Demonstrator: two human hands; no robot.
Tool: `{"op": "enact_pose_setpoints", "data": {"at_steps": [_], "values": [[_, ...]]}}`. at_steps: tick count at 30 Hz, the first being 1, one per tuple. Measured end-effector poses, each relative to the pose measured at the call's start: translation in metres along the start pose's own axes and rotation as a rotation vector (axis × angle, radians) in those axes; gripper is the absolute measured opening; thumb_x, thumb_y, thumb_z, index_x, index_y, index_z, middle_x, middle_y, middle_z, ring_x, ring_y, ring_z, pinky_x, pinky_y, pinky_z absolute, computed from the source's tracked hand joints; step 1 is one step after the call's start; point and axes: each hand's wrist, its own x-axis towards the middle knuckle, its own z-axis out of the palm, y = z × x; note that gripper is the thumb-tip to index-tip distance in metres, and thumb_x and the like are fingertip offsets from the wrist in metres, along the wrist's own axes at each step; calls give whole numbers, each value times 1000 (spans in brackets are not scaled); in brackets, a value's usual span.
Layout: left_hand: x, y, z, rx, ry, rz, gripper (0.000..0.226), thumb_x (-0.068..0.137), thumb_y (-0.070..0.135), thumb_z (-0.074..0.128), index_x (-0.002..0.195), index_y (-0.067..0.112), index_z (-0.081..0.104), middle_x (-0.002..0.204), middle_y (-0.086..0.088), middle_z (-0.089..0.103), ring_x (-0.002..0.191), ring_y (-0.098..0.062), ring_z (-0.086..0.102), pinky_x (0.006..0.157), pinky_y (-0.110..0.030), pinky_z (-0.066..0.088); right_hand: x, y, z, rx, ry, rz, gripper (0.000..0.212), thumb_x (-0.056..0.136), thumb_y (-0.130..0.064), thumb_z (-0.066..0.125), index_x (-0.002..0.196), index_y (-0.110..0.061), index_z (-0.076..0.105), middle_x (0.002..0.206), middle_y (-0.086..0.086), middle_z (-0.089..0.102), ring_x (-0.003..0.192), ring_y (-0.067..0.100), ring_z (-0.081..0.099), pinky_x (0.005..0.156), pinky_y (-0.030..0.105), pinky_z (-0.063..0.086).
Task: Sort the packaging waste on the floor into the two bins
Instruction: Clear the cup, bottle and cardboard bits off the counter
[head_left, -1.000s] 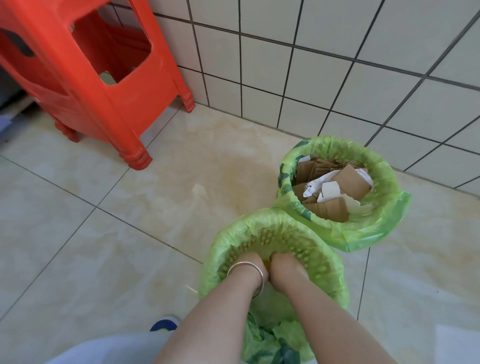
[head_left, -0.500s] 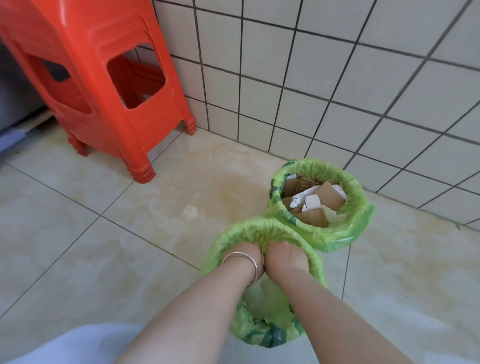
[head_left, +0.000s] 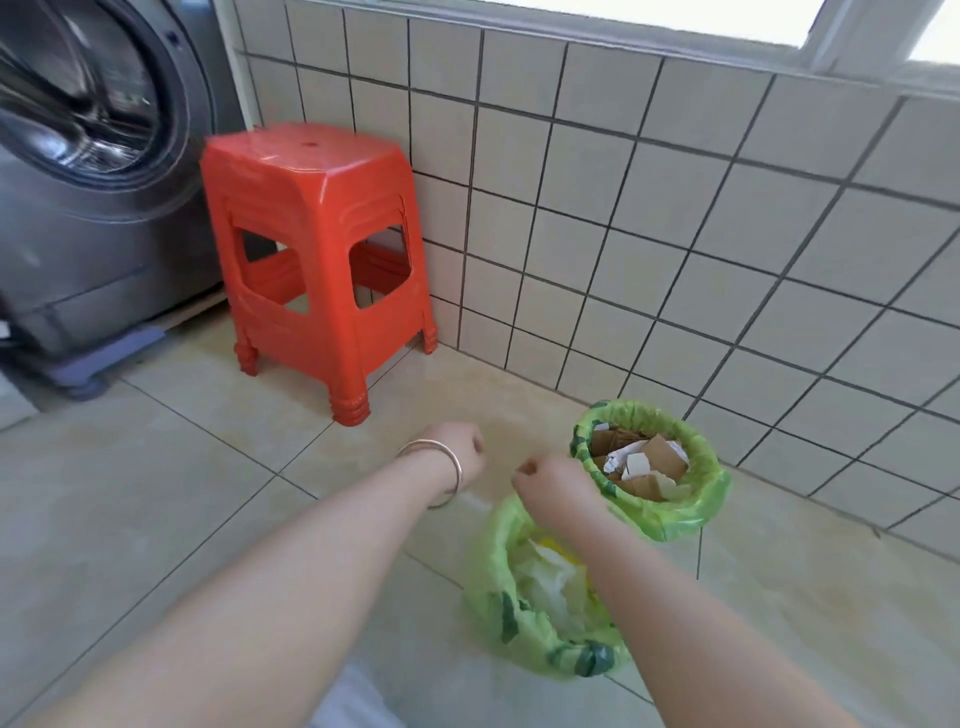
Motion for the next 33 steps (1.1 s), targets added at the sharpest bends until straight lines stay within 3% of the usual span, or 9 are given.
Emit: {"op": "enact_pose_setpoints", "data": {"at_steps": [6, 10, 13, 16, 20, 22, 28, 33], "values": [[-14, -22, -68, -212, 146, 73, 26, 90, 26, 54, 113, 19, 63, 118, 0, 65, 108, -19, 60, 81, -20, 41, 1, -69, -23, 93, 80, -102, 29, 88, -28, 45, 107, -22, 65, 108, 7, 66, 99, 28, 61, 79, 30, 49], [-12, -41, -88, -242, 197, 71, 24, 89, 29, 53, 112, 25, 62, 116, 4, 65, 105, -17, 60, 84, -24, 45, 17, -92, -18, 161, 69, -155, 27, 90, -32, 45, 108, -22, 63, 108, 6, 66, 98, 26, 60, 77, 29, 46], [0, -58, -93, -243, 228, 42, 25, 89, 30, 53, 113, 27, 59, 114, 5, 65, 106, -17, 60, 90, -30, 48, 40, -108, -9, 304, 37, -164, 33, 92, -39, 45, 115, -19, 58, 113, 7, 64, 100, 28, 62, 83, 34, 49], [25, -75, -95, -218, 244, -8, 27, 89, 29, 54, 116, 25, 57, 117, 1, 60, 108, -18, 58, 94, -33, 47, 71, -125, 3, 421, -32, -190, 35, 92, -41, 44, 118, -21, 56, 110, 3, 63, 100, 27, 63, 85, 40, 50], [73, -102, -107, -225, 277, -91, 29, 89, 31, 54, 117, 26, 55, 120, 2, 55, 110, -17, 56, 97, -36, 46, 128, -146, 24, 407, -130, -248, 23, 92, -43, 44, 109, -32, 52, 106, -3, 63, 96, 22, 63, 83, 41, 52], [100, -116, -111, -244, 282, -128, 30, 89, 31, 53, 118, 26, 54, 122, 3, 54, 111, -17, 56, 96, -34, 46, 161, -160, 34, 424, -174, -267, 24, 92, -42, 45, 111, -29, 52, 105, -3, 63, 97, 24, 63, 85, 43, 51], [172, -155, -125, -310, 306, -234, 28, 88, 26, 53, 116, 29, 55, 119, 5, 57, 109, -16, 56, 94, -31, 47, 245, -216, 57, 484, -276, -321, 6, 96, -27, 45, 102, -25, 47, 94, -1, 60, 89, 22, 61, 74, 29, 42], [174, -162, -184, -408, 332, -351, 25, 86, 25, 52, 109, 31, 58, 114, 8, 60, 105, -13, 60, 94, -29, 48, 252, -274, 30, 468, -307, -340, 6, 94, -25, 50, 94, -27, 55, 91, -2, 65, 89, 20, 63, 82, 36, 50]]}}
